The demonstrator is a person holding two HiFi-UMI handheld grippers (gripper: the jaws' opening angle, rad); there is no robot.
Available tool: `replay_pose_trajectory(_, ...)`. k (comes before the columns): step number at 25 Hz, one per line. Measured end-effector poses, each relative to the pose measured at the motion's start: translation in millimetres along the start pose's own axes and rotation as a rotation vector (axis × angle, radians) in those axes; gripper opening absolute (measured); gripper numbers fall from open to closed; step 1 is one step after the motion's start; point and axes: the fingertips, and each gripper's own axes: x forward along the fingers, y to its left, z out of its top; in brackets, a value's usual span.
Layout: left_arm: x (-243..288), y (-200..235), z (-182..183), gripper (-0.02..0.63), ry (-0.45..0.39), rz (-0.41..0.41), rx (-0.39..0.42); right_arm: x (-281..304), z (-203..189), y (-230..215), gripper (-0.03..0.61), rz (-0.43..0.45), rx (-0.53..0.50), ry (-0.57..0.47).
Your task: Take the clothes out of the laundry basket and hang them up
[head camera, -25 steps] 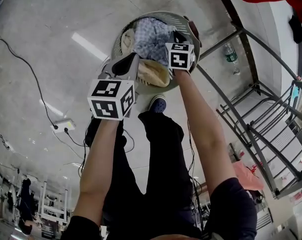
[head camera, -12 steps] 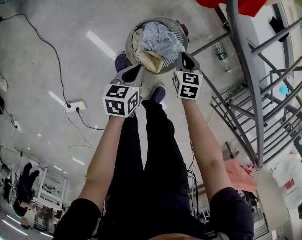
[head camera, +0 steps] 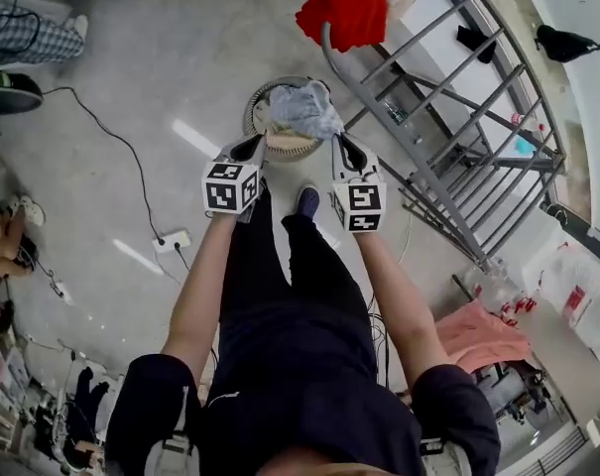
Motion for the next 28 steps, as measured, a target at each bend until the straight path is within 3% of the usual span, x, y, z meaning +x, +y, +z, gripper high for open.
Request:
replay_pose_trajectory(11,-53,-31,69,0.023,0.01,-0.034,0.091,-125,125,14,0.008,-0.011,-0.063,-0.173)
replay_pose_trajectory(15,-57,-51,92,0.023,0.009,-0.071,0.139,-172,162,22,0.008,0.037,-0.075,-0.238)
replay_pose_trajectory(18,-59,-73,101,0.025,0.016,-0.111,0.18,-208,176,20,0.008,0.054,-0.055,-0.273)
replay_pose_trajectory(23,-57,-114,105,0.025,0.028,-0.201,0.275,-258,200,9,0.008,-0.003,-0.043,-0.361)
replay_pose_trajectory(28,-55,-171,86,0.026,0.055,-0.351,0.454,-301,213,6,0.008,-0.057,-0.062,-0.438)
